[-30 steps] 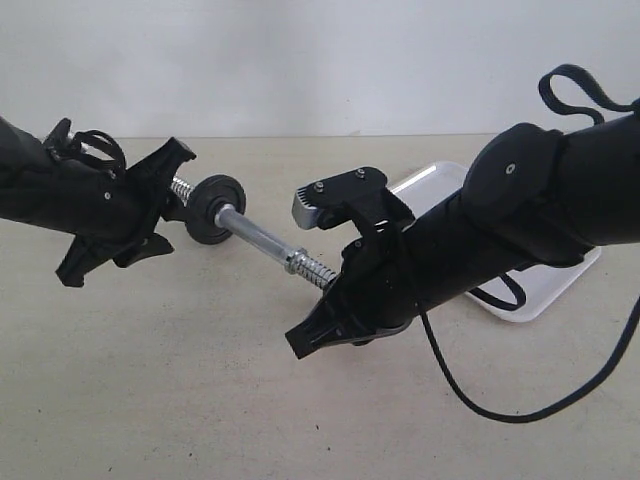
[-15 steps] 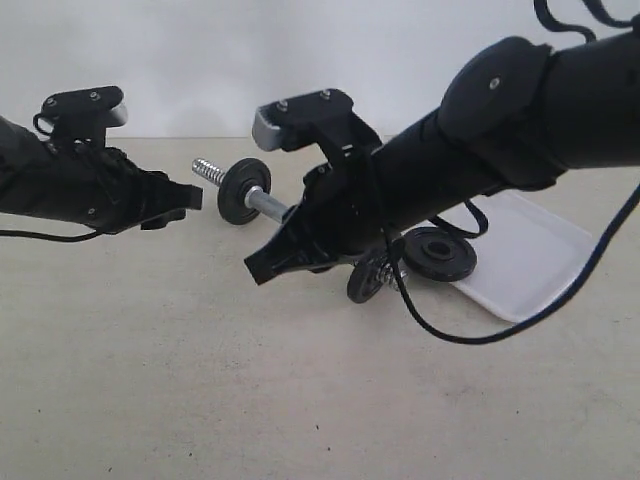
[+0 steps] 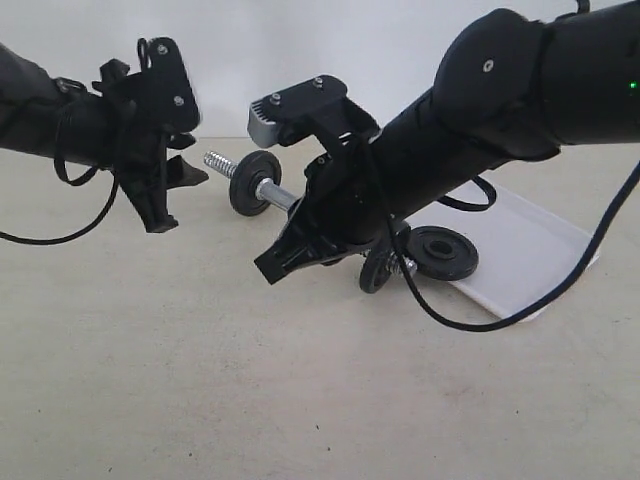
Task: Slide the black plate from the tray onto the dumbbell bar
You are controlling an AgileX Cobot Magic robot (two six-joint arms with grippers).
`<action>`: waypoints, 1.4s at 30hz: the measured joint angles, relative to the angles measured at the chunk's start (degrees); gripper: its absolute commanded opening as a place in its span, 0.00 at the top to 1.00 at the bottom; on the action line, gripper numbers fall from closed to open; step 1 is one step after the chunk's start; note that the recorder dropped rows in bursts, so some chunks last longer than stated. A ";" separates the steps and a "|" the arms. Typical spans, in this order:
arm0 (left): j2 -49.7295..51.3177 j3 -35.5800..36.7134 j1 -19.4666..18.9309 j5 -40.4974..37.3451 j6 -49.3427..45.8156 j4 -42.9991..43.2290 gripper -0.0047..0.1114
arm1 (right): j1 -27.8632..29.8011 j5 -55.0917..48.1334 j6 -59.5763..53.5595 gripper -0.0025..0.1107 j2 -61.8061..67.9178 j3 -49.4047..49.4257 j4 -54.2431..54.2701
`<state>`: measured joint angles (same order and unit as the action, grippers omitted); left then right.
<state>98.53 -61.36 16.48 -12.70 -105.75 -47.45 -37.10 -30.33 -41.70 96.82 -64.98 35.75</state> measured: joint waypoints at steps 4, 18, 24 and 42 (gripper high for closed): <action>1.40 -2.61 1.85 -0.38 -11.71 0.11 0.61 | 0.00 -4.75 0.70 0.94 0.00 0.00 -2.41; 17.16 -13.09 6.25 -0.37 -16.17 10.19 0.61 | 0.00 -24.01 1.49 0.94 0.00 -0.03 -8.51; 20.70 -16.33 6.25 -0.40 -16.17 15.44 0.61 | 0.00 -23.91 1.49 0.94 0.00 -0.03 -9.60; 24.17 -18.56 8.27 -2.05 -16.17 18.80 0.61 | 0.00 -21.77 1.25 0.94 0.00 -0.03 -9.59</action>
<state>122.69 -79.92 24.75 -14.76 -121.92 -28.66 -37.10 -52.09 -40.45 96.82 -65.01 26.17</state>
